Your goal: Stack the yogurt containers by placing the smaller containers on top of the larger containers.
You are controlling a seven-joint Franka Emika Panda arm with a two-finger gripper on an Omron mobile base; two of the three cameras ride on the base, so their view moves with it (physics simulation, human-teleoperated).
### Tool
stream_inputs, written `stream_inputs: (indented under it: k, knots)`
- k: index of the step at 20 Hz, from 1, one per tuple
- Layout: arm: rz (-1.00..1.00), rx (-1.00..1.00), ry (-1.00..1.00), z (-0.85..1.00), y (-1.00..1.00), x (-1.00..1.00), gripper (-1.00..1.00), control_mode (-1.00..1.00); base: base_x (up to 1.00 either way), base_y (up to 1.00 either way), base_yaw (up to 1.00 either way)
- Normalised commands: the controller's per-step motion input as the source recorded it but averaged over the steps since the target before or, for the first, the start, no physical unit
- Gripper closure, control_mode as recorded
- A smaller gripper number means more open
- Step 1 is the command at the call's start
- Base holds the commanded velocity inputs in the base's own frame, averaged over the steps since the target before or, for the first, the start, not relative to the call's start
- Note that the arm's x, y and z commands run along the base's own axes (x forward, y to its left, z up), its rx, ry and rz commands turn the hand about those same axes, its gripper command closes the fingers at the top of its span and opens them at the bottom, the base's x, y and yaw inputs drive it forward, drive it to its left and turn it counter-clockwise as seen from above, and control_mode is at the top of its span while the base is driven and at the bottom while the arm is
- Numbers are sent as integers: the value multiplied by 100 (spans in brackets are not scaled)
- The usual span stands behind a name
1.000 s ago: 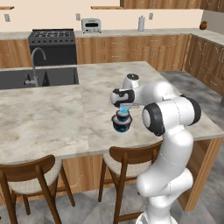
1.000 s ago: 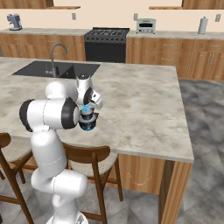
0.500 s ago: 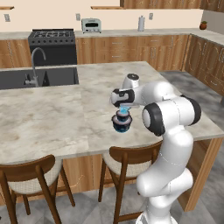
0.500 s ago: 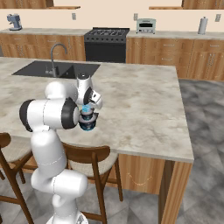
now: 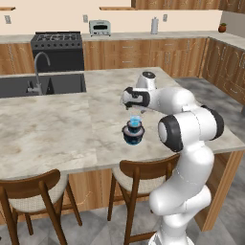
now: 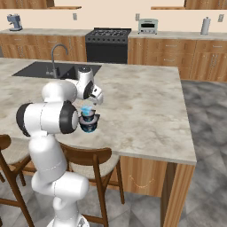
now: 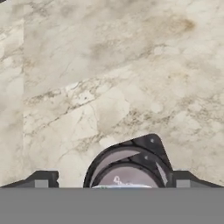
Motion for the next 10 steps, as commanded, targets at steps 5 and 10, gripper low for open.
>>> stream_inputs:
  k: [5,10]
  knots:
    - [7,0,-3,36,-6,-67,-100,-100,0,0,0]
    - [8,0,-22,31,-12,-88,-100,-100,0,0,0]
